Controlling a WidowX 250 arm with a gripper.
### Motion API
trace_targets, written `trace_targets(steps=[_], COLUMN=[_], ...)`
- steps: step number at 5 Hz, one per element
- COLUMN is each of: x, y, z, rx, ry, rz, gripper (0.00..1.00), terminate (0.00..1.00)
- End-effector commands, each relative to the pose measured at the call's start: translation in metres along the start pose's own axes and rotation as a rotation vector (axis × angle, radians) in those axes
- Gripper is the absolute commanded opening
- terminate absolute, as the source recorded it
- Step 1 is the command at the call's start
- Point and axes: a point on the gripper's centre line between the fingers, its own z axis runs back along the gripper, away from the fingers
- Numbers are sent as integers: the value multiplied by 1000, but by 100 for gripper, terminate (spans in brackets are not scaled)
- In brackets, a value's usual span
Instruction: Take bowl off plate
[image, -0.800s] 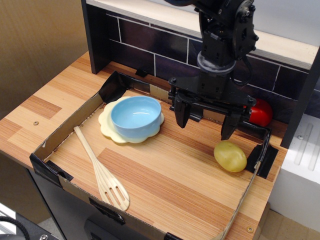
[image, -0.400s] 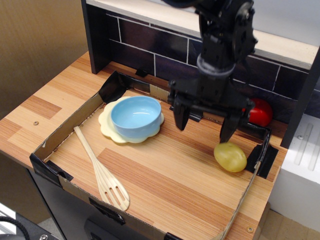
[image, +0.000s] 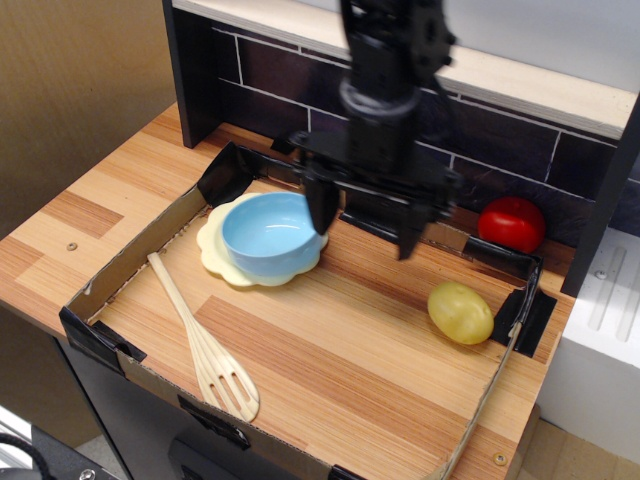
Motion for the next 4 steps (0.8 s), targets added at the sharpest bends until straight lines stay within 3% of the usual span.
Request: trace_targets(steps=[1, 4], x=[18, 12], y=[29, 32], z=[8, -17], rx=[32, 47], ry=[-42, -23], rz=[-68, -124], gripper=[100, 100], terminate=[0, 0])
